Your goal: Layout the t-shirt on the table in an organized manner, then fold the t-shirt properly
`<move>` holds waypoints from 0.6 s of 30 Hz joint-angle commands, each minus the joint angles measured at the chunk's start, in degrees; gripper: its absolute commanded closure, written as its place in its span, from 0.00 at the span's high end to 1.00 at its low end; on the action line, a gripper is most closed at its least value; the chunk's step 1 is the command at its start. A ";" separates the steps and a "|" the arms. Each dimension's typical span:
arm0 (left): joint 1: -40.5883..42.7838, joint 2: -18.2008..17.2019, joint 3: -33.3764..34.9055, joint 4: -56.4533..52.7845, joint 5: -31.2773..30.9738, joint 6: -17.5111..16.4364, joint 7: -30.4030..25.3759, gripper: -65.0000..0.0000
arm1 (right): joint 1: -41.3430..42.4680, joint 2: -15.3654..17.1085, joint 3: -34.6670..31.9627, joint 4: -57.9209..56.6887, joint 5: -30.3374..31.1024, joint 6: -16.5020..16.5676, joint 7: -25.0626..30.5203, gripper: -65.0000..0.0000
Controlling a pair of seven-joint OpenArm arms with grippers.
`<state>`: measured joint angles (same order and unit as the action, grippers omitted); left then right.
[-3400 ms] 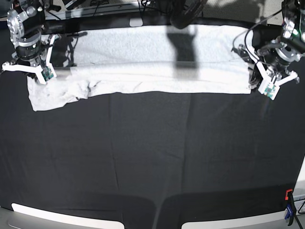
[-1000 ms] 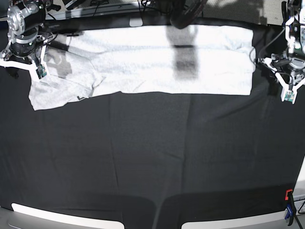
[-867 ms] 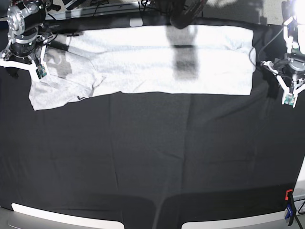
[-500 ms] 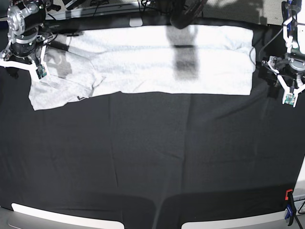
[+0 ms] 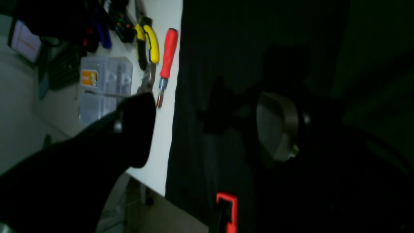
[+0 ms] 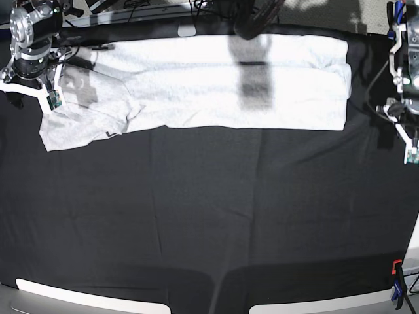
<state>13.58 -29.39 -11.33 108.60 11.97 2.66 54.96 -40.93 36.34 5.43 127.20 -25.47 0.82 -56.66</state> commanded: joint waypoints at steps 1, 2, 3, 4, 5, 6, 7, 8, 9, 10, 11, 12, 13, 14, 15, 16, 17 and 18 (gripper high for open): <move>-1.60 -1.09 -0.50 0.90 1.03 -0.42 -0.07 0.69 | -0.04 0.81 0.57 1.01 -1.14 -0.85 0.26 0.45; -2.51 -1.29 -0.52 0.90 0.52 -1.88 0.39 0.69 | -0.04 0.81 0.57 1.01 -1.14 -0.85 0.26 0.45; -3.48 -1.55 -0.70 0.90 -1.01 -3.69 1.05 0.69 | -0.04 0.81 0.57 1.01 -1.14 -0.85 0.26 0.45; -4.44 -2.14 -1.01 0.90 -3.45 -5.64 1.57 0.69 | -0.04 0.81 0.57 1.01 -1.14 -0.85 0.26 0.45; -5.49 -2.95 -1.49 0.90 -6.97 -7.61 2.32 0.69 | -0.04 0.81 0.57 1.01 -1.11 -0.85 0.24 0.45; -6.47 -3.96 -2.14 0.90 -11.23 -9.35 3.21 0.69 | -0.04 0.81 0.57 1.01 -1.11 -0.85 0.24 0.45; -7.48 -5.14 -3.02 0.87 -16.02 -10.97 4.35 0.69 | -0.04 0.81 0.57 1.01 -1.11 -0.85 0.24 0.45; -8.33 -6.36 -4.07 0.87 -21.22 -12.44 5.46 0.69 | -0.04 0.81 0.57 1.01 -1.11 -0.85 0.24 0.45; -9.07 -7.50 -5.22 0.87 -26.45 -14.25 6.34 0.69 | -0.07 0.79 0.57 1.01 -1.11 -0.85 0.24 0.45; -9.66 -8.20 -6.58 0.87 -30.34 -16.87 7.04 0.69 | -0.07 0.79 0.57 1.01 -1.11 -0.85 0.24 0.45; -9.97 -8.68 -8.02 0.74 -34.14 -19.32 7.74 0.69 | -0.04 0.81 0.57 1.01 -1.11 -0.85 0.24 0.45; -9.94 -9.05 -9.49 0.48 -37.88 -21.44 8.09 0.69 | -0.07 0.79 0.57 1.01 -1.11 -0.85 0.24 0.45; -9.84 -9.09 -10.97 -0.17 -41.29 -23.34 8.63 0.69 | -0.04 0.79 0.57 1.01 -0.98 -0.85 0.24 0.45; -9.79 -9.05 -12.37 -1.33 -44.83 -25.14 9.60 0.69 | -0.07 0.79 0.57 1.01 -0.92 -0.85 0.24 0.45; -9.79 -9.05 -13.38 -3.21 -48.68 -26.99 10.91 0.69 | -0.07 0.79 0.57 1.01 -0.90 -0.85 0.24 0.45; -9.81 -9.05 -14.14 -5.57 -52.26 -28.61 12.31 0.69 | -0.04 0.79 0.57 1.01 -0.92 -0.85 0.24 0.45; -9.81 -9.05 -14.53 -8.44 -55.80 -30.18 13.73 0.69 | -0.04 0.79 0.57 1.01 -0.90 -0.85 0.24 0.45; -9.81 -9.07 -14.58 -11.63 -59.28 -31.58 15.17 0.69 | -0.04 0.79 0.57 1.01 -0.90 -0.85 0.24 0.45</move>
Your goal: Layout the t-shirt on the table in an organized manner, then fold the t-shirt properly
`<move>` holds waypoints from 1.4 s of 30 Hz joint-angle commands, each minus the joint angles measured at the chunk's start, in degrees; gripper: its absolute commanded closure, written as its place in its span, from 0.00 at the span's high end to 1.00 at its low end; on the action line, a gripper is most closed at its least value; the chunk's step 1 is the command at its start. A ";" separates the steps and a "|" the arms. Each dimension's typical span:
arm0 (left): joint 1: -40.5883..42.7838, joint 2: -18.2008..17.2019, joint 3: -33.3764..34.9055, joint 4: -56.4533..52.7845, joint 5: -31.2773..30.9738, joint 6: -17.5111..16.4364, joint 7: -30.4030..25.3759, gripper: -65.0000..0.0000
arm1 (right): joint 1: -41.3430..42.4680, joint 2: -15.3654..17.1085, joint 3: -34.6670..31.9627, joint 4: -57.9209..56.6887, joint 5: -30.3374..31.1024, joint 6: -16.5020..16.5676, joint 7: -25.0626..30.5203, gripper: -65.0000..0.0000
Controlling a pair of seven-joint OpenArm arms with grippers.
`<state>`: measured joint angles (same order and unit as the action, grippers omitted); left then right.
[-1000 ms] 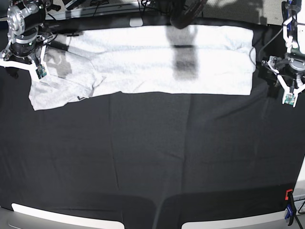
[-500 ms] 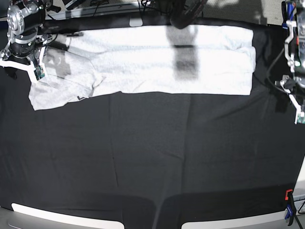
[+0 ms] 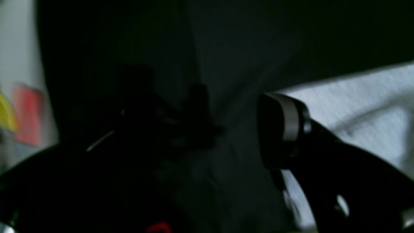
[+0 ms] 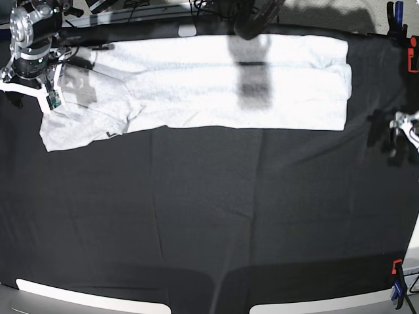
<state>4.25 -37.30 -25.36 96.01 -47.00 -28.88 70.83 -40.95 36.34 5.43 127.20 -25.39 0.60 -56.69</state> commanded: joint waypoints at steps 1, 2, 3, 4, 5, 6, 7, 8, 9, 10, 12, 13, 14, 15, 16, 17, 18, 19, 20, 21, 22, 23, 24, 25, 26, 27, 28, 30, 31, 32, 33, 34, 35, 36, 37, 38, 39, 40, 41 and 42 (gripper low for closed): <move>-0.48 -1.11 -0.52 -2.49 -3.58 -1.31 0.79 0.69 | -0.02 0.79 0.57 1.01 -1.01 -0.63 0.28 0.45; -0.52 -0.94 -0.52 -6.08 -6.99 -2.14 2.23 0.69 | -0.02 0.79 0.57 1.01 -0.98 -0.66 0.28 0.45; -0.59 -0.66 -0.52 -9.60 -10.05 -3.08 3.52 0.69 | -0.02 0.79 0.57 1.01 -0.98 -0.63 0.28 0.45; -0.59 -0.39 -0.52 -12.90 -12.90 -3.98 4.90 0.69 | -0.02 0.79 0.57 1.01 -1.01 -0.63 0.28 0.45; -0.59 -0.07 -0.52 -16.11 -15.72 -4.52 6.14 0.69 | -0.02 0.79 0.57 1.01 -0.98 -0.63 0.26 0.45; -0.55 0.31 -0.52 -19.12 -18.58 -5.33 7.54 0.69 | -0.02 0.79 0.57 1.01 -1.01 -0.63 0.26 0.45; -0.44 0.70 -0.52 -22.01 -21.75 -5.95 8.98 0.69 | -0.02 0.79 0.57 1.01 -1.01 -0.63 0.26 0.45; -0.44 1.27 -0.52 -24.68 -24.72 -6.86 9.17 0.69 | -0.02 0.79 0.57 1.01 -0.98 -0.63 0.24 0.45; -0.44 1.77 -0.52 -27.06 -27.12 -7.87 9.17 0.69 | -0.02 0.79 0.57 1.01 -1.01 -0.63 0.26 0.45; -0.44 2.29 -0.52 -29.07 -28.70 -8.44 9.17 0.69 | -0.02 0.79 0.57 1.01 -1.01 -0.63 0.26 0.45; -0.44 3.39 -0.52 -31.98 -29.62 -9.29 9.17 0.69 | -0.02 0.79 0.57 1.01 -1.01 -0.63 0.24 0.45; -0.46 3.93 -0.52 -32.96 -29.59 -9.90 9.17 0.69 | -0.02 0.79 0.57 1.01 -1.01 -0.63 0.24 0.45; -0.44 4.39 -0.52 -33.55 -29.57 -10.40 9.17 0.69 | -0.02 0.79 0.57 1.01 -1.01 -0.63 0.24 0.45; -0.42 4.92 -0.52 -33.81 -29.57 -10.38 9.17 0.69 | -0.04 0.79 0.57 1.01 -1.01 -0.63 0.24 0.45; -0.24 5.42 -0.52 -33.79 -29.57 -10.38 9.17 0.69 | -0.02 0.79 0.57 1.01 -1.01 -0.63 0.24 0.45; -0.24 5.90 -0.52 -33.79 -29.57 -10.38 9.17 0.69 | -0.04 0.79 0.57 1.01 -1.01 -0.63 0.24 0.45; -0.24 6.36 -0.50 -33.79 -29.57 -10.38 9.17 0.69 | -0.02 0.79 0.57 1.01 -1.01 -0.63 0.24 0.45; -0.26 6.86 -0.50 -33.79 -29.57 -10.38 9.17 0.69 | -0.02 0.79 0.57 1.01 -1.03 -0.63 0.24 0.45; -0.26 7.34 -0.50 -33.79 -29.57 -10.38 9.17 0.69 | -0.02 0.79 0.57 1.01 -1.03 -0.63 0.26 0.45; -0.26 7.82 -0.50 -33.79 -29.55 -10.40 9.17 0.69 | -0.02 0.81 0.57 1.01 -1.03 -0.63 0.24 0.45; -0.26 8.31 -0.48 -33.79 -29.57 -10.64 9.17 0.69 | -0.02 0.79 0.57 1.01 -1.03 -0.63 0.26 0.45; -0.26 8.79 -0.46 -33.79 -29.57 -11.12 9.17 0.69 | -0.02 0.79 0.57 1.01 -1.03 -0.63 0.26 0.45; -0.26 9.16 -0.46 -33.79 -29.51 -11.12 9.17 0.69 | -0.02 0.79 0.57 1.01 -1.03 -0.63 0.26 0.45; 0.04 9.29 -0.46 -33.79 -29.00 -11.12 9.17 0.69 | -0.02 0.81 0.57 1.01 -1.03 -0.63 0.26 0.45; 0.37 9.33 -0.46 -33.79 -29.05 -11.12 9.17 0.69 | -0.02 0.81 0.57 1.01 -1.03 -0.63 0.24 0.45; 0.68 9.35 -0.46 -33.79 -29.09 -11.12 9.17 0.69 | -0.02 0.81 0.57 1.01 -1.03 -0.63 0.24 0.45; 1.09 9.33 -0.46 -33.79 -29.14 -11.12 9.17 0.69 | -0.02 0.81 0.57 1.01 -1.03 -0.63 0.24 0.45; 2.21 9.33 -0.46 -33.77 -29.14 -11.12 9.17 0.69 | -0.02 0.81 0.57 1.01 -1.03 -0.63 0.24 0.45; 2.75 9.33 -0.46 -33.77 -29.11 -11.12 9.17 0.69 | -0.02 0.81 0.57 1.01 -1.05 -0.63 0.26 0.45; 3.48 9.31 -0.46 -33.77 -29.11 -11.12 9.17 0.69 | -0.02 0.79 0.57 1.01 -1.05 -0.63 0.26 0.45; 4.17 9.31 -0.46 -33.77 -29.11 -11.12 9.17 0.69 | -0.02 0.81 0.57 1.01 -1.05 -0.63 0.26 0.45; 4.83 9.33 -0.46 -33.77 -29.11 -11.12 9.17 0.69 | -0.02 0.81 0.57 1.01 -1.05 -0.63 0.26 0.45; 5.55 9.35 -0.46 -33.77 -29.14 -11.12 9.17 0.69 | -0.02 0.81 0.57 1.01 -1.05 -0.63 0.26 0.45; 6.27 9.33 -0.46 -33.77 -29.18 -11.12 9.17 0.69 | -0.02 0.81 0.57 1.01 -1.05 -0.63 0.26 0.45; 6.71 9.38 -0.46 -33.77 -29.14 -11.12 9.17 0.69 | -0.02 0.81 0.57 1.01 -1.05 -0.63 0.26 0.45; 7.13 9.38 -0.46 -33.77 -29.16 -11.12 9.17 0.69 | -0.02 0.79 0.57 1.01 -1.05 -0.66 0.28 0.45; 7.37 9.38 -0.46 -33.77 -29.11 -11.12 9.17 0.69 | -0.02 0.81 0.57 1.01 -1.05 -0.66 0.28 0.45; 7.41 9.38 -0.46 -33.77 -29.05 -11.12 9.17 0.69 | -0.02 0.81 0.57 1.01 -1.05 -0.66 0.31 0.45; 7.48 9.35 -0.46 -33.77 -29.11 -11.12 9.17 0.69 | -0.02 0.81 0.57 1.01 -1.05 -0.66 0.35 0.45; 7.48 9.35 -0.46 -33.77 -29.16 -11.12 9.17 0.69 | -0.02 0.81 0.57 1.01 -1.05 -0.66 0.37 0.45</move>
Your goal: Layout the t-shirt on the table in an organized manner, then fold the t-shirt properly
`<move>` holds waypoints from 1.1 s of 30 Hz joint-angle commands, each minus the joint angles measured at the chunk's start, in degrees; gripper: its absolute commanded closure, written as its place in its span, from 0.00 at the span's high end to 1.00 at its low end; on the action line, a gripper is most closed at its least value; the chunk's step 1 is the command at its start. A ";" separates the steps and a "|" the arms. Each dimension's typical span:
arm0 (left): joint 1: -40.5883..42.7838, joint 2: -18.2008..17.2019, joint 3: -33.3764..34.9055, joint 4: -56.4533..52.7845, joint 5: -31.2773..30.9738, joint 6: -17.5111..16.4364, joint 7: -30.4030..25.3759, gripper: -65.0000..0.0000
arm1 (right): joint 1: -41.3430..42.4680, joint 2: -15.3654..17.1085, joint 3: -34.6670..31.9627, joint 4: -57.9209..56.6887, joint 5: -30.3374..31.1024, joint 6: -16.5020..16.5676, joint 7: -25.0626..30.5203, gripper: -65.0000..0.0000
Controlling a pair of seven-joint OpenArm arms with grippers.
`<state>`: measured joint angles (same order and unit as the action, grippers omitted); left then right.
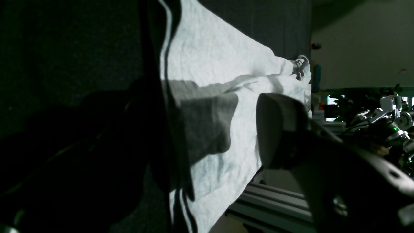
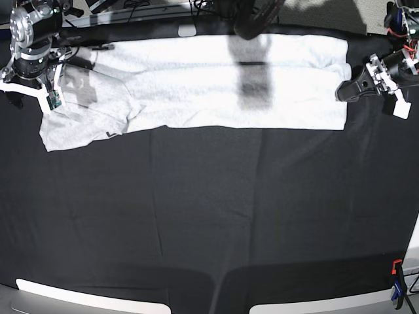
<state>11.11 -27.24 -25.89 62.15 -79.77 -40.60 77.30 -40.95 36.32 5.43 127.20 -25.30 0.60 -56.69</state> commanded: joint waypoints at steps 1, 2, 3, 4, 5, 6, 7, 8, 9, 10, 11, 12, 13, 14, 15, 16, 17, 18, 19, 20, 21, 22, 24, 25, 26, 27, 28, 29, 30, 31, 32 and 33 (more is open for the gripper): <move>0.61 -0.68 0.07 0.09 3.61 0.60 2.70 0.69 | -0.02 0.83 0.57 1.01 -1.14 -0.66 0.39 0.45; 0.61 -0.68 0.07 0.09 3.61 0.60 2.70 0.69 | -0.02 0.83 0.57 1.01 -1.14 -0.66 0.50 0.45; 0.61 -0.70 0.07 0.09 3.61 0.60 2.70 0.69 | -0.02 0.83 0.57 1.01 -1.14 -0.66 0.52 0.45; 0.61 -0.70 0.07 0.09 3.61 0.60 2.70 0.69 | -0.02 0.83 0.57 1.01 -1.14 -0.66 0.55 0.45; 0.59 -0.70 0.07 0.09 3.58 0.60 2.70 0.69 | -0.02 0.83 0.57 1.01 -1.14 -0.66 0.68 0.45; 0.59 -0.70 0.07 0.09 3.56 0.60 2.70 0.69 | -0.02 0.83 0.57 1.01 -1.14 -0.66 0.76 0.45; 0.42 -0.70 0.07 0.09 3.32 0.60 2.70 0.69 | -0.02 0.83 0.57 1.01 -1.14 -0.66 0.76 0.45; 0.26 -0.72 0.07 0.11 2.67 0.60 2.70 0.69 | -0.02 0.83 0.57 1.01 -1.14 -0.66 0.79 0.45; 0.07 -0.72 0.07 0.17 1.88 0.60 2.70 0.69 | -0.02 0.83 0.57 1.01 -1.14 -0.66 0.85 0.45; -0.02 -0.72 0.07 0.42 1.11 0.60 2.70 0.69 | -0.02 0.83 0.57 1.01 -1.14 -0.66 0.96 0.45; -0.02 -0.72 0.07 0.94 0.68 0.60 2.70 0.69 | -0.02 0.83 0.57 1.01 -1.14 -0.66 1.01 0.45; 0.00 -0.70 0.07 1.75 0.63 0.60 2.70 0.69 | -0.02 0.83 0.57 1.01 -1.14 -0.66 1.07 0.45; 0.02 -0.72 0.07 2.71 0.79 0.60 2.70 0.69 | -0.02 0.83 0.57 1.01 -1.14 -0.66 1.25 0.45; 0.02 -0.72 0.07 3.89 1.25 0.60 2.70 0.69 | -0.02 0.83 0.57 1.01 -1.14 -0.66 1.36 0.45; 0.00 -0.70 0.07 5.27 2.21 0.60 2.70 0.69 | -0.02 0.83 0.57 1.01 -1.14 -0.66 1.40 0.45; 0.00 -0.72 0.07 6.84 3.02 0.60 2.70 0.69 | -0.02 0.83 0.57 1.01 -1.14 -0.66 1.40 0.45; 0.02 -0.72 0.07 8.61 3.74 0.60 2.70 0.69 | -0.02 0.83 0.57 1.01 -1.14 -0.66 1.40 0.45; 0.02 -0.70 0.07 10.47 4.63 0.60 2.70 0.69 | -0.02 0.83 0.57 1.01 -1.14 -0.66 1.40 0.45; 0.02 -0.70 0.11 12.31 5.73 0.60 2.70 0.69 | -0.02 0.83 0.57 1.01 -1.14 -0.66 1.40 0.45; 0.02 -0.70 0.11 14.08 6.88 0.60 2.70 0.69 | -0.02 0.83 0.57 1.01 -1.14 -0.66 1.40 0.45; 0.07 -0.70 0.11 15.69 8.35 0.60 2.70 0.69 | -0.02 0.83 0.55 1.01 -1.14 -0.66 1.40 0.45; 0.17 -0.72 0.11 17.09 9.66 0.60 2.70 0.69 | -0.02 0.83 0.57 1.01 -1.14 -0.66 1.40 0.45; 0.35 -0.72 0.11 18.80 10.95 0.60 2.70 0.69 | -0.02 0.83 0.57 1.01 -1.14 -0.66 1.40 0.45; 0.42 -0.68 0.13 19.15 10.60 0.60 2.70 0.68 | -0.02 0.83 0.57 1.01 -1.14 -0.66 1.40 0.45; 0.46 -0.52 0.31 19.26 9.99 0.60 2.70 0.68 | -0.02 0.83 0.57 1.01 -1.14 -0.66 1.40 0.45; 0.48 -0.39 0.81 19.26 9.66 0.60 2.70 0.68 | -0.02 0.83 0.57 1.01 -1.14 -0.66 1.40 0.45; 0.48 -0.20 1.40 19.23 9.70 0.60 2.70 0.68 | -0.02 0.83 0.57 1.01 -1.16 -0.66 1.40 0.45; 0.48 -0.02 2.36 19.23 9.68 0.60 2.70 0.68 | -0.02 0.83 0.57 1.01 -1.16 -0.66 1.40 0.45; 0.48 0.09 3.72 19.21 9.75 0.60 2.70 0.68 | -0.02 0.83 0.57 1.01 -1.16 -0.66 1.40 0.45; 0.48 0.24 5.29 19.21 9.90 0.60 2.70 0.68 | -0.02 0.83 0.57 1.01 -1.16 -0.66 1.40 0.45; 0.46 0.44 6.97 19.21 10.32 0.60 2.70 0.68 | -0.02 0.83 0.57 1.01 -1.14 -0.66 1.38 0.45; 0.44 0.70 8.63 19.21 11.37 0.60 2.70 0.68 | -0.02 0.83 0.57 1.01 -1.16 -0.66 1.38 0.45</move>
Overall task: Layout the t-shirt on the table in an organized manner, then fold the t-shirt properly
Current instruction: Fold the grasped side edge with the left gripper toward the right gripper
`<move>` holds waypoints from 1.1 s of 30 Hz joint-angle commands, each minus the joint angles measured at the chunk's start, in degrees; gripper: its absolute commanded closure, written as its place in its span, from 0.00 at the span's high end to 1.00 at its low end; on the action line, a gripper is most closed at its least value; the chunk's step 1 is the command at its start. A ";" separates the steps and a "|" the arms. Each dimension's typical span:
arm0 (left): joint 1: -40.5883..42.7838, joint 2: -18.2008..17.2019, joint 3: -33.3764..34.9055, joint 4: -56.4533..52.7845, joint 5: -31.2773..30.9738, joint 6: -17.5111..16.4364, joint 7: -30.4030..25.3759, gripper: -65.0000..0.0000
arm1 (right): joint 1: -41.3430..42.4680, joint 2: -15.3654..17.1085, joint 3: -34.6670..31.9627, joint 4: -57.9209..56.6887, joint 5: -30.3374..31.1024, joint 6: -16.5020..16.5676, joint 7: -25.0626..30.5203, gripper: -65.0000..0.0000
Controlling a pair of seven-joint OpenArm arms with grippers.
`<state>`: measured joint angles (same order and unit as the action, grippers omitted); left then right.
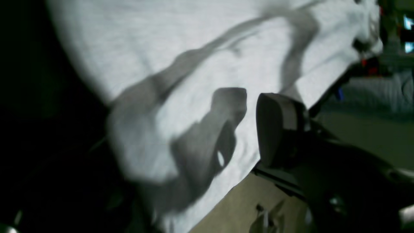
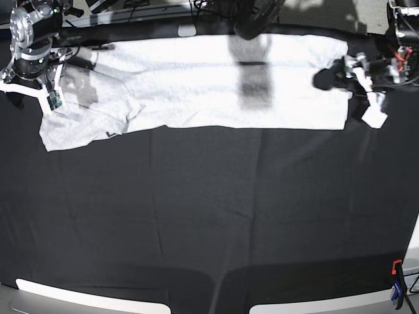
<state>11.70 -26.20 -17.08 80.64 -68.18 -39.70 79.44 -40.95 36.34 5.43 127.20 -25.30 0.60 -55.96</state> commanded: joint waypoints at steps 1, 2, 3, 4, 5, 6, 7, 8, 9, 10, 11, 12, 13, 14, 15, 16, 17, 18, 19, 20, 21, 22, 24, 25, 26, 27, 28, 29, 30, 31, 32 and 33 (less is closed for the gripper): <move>-0.15 -0.31 1.49 0.72 0.87 -0.30 0.56 0.68 | -0.02 0.81 0.57 1.01 -1.16 -0.66 0.66 0.45; -0.13 -0.35 2.93 0.72 2.03 -0.30 0.56 0.68 | -0.02 0.81 0.57 1.01 -1.16 -0.66 0.66 0.45; -0.15 -0.35 3.96 0.72 3.17 -0.30 0.56 0.68 | -0.02 0.81 0.57 1.01 -1.16 -0.66 0.63 0.45; -0.15 -0.37 4.63 0.72 3.98 -0.30 0.56 0.68 | -0.02 0.81 0.57 1.01 -1.16 -0.66 0.66 0.45; -0.15 -0.37 4.81 0.72 4.26 -0.30 0.56 0.68 | -0.02 0.81 0.57 1.01 -1.16 -0.66 0.63 0.45; -0.15 -0.37 4.79 0.72 4.22 -0.30 0.56 0.68 | -0.02 0.81 0.57 1.01 -1.16 -0.66 0.63 0.45; -0.15 -0.52 4.74 0.72 4.09 -0.30 0.56 0.68 | -0.02 0.81 0.57 1.01 -1.16 -0.66 0.63 0.45; -0.15 -0.68 4.72 0.72 4.11 -0.30 0.56 0.68 | -0.02 0.81 0.57 1.01 -1.16 -0.66 0.63 0.45; -0.15 -0.83 4.72 0.72 4.11 -0.30 0.56 0.68 | -0.02 0.81 0.57 1.01 -1.16 -0.66 0.66 0.45; -0.15 -1.01 4.72 0.72 4.11 -0.30 0.56 0.68 | -0.02 0.81 0.57 1.01 -1.16 -0.66 0.63 0.45; -0.15 -1.25 4.70 0.72 4.09 -0.30 0.56 0.68 | -0.02 0.81 0.57 1.01 -1.16 -0.66 0.63 0.45; -0.17 -1.46 4.70 0.74 4.09 -0.30 0.56 0.68 | -0.02 0.79 0.57 1.01 -1.16 -0.66 0.63 0.45; -0.15 -1.70 4.70 0.72 4.11 -0.30 0.56 0.65 | -0.02 0.81 0.57 1.01 -1.16 -0.66 0.63 0.45; -0.15 -1.95 4.70 0.72 4.11 -0.30 0.56 0.60 | -0.02 0.79 0.57 1.01 -1.14 -0.66 0.63 0.45; -0.15 -2.12 4.70 0.72 4.11 -0.30 0.56 0.52 | -0.02 0.81 0.57 1.01 -1.16 -0.66 0.63 0.45; -0.13 -2.34 4.70 0.72 4.11 -0.30 0.56 0.40 | -0.02 0.81 0.57 1.01 -1.14 -0.66 0.61 0.45; -0.15 -2.51 4.70 0.72 4.11 -0.30 0.56 0.27 | -0.02 0.79 0.57 1.01 -1.14 -0.66 0.61 0.45; -0.15 -2.71 4.70 0.72 4.09 -0.30 0.56 0.15 | -0.02 0.79 0.57 1.01 -1.14 -0.66 0.61 0.45; -0.20 -2.80 4.70 0.72 4.09 -0.30 0.56 0.05 | -0.02 0.81 0.57 1.01 -1.14 -0.66 0.59 0.45; -0.28 -3.02 4.70 0.72 4.09 -0.30 0.48 0.00 | -0.02 0.81 0.57 1.01 -1.14 -0.66 0.57 0.45; -0.33 -3.26 4.70 0.72 4.07 0.42 -0.72 0.00 | -0.02 0.79 0.57 1.01 -1.14 -0.63 0.55 0.45; -0.37 -3.63 4.70 0.74 4.07 0.83 -1.75 0.00 | -0.02 0.81 0.57 1.01 -1.14 -0.66 0.52 0.45; -0.50 -4.63 4.70 0.74 4.09 0.92 -2.73 0.00 | -0.02 0.79 0.57 1.01 -1.14 -0.66 0.52 0.45; -0.59 -5.31 4.70 0.74 4.09 0.92 -2.84 0.00 | -0.02 0.81 0.57 1.01 -1.11 -0.66 0.52 0.45; -0.61 -6.01 4.70 0.74 4.09 0.92 -2.84 0.00 | -0.02 0.81 0.57 1.01 -1.14 -0.66 0.50 0.45; -0.63 -6.73 4.70 0.74 4.11 0.92 -2.89 0.00 | -0.02 0.79 0.57 1.01 -1.14 -0.66 0.52 0.45; -0.61 -7.61 4.70 0.74 4.11 0.92 -3.04 0.00 | -0.02 0.81 0.57 1.01 -1.14 -0.66 0.50 0.45; -0.61 -8.44 4.70 0.74 4.13 0.92 -3.04 0.00 | -0.02 0.81 0.55 1.01 -1.14 -0.66 0.50 0.45; -0.61 -9.22 4.70 0.74 4.13 0.92 -3.04 0.00 | -0.02 0.81 0.57 1.01 -1.11 -0.66 0.50 0.45; -0.61 -9.97 4.70 0.74 4.13 0.92 -3.06 0.00 | -0.02 0.81 0.57 1.01 -1.11 -0.66 0.50 0.45; -0.63 -10.51 4.70 0.74 4.13 0.92 -3.13 0.00 | -0.02 0.79 0.57 1.01 -1.14 -0.66 0.50 0.45; -0.63 -10.93 4.70 0.74 4.15 0.92 -3.48 0.00 | -0.02 0.81 0.57 1.01 -1.14 -0.66 0.50 0.45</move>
<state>11.70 -35.92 -11.94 80.73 -63.55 -39.00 76.29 -40.95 36.34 5.43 127.20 -25.30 0.60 -55.99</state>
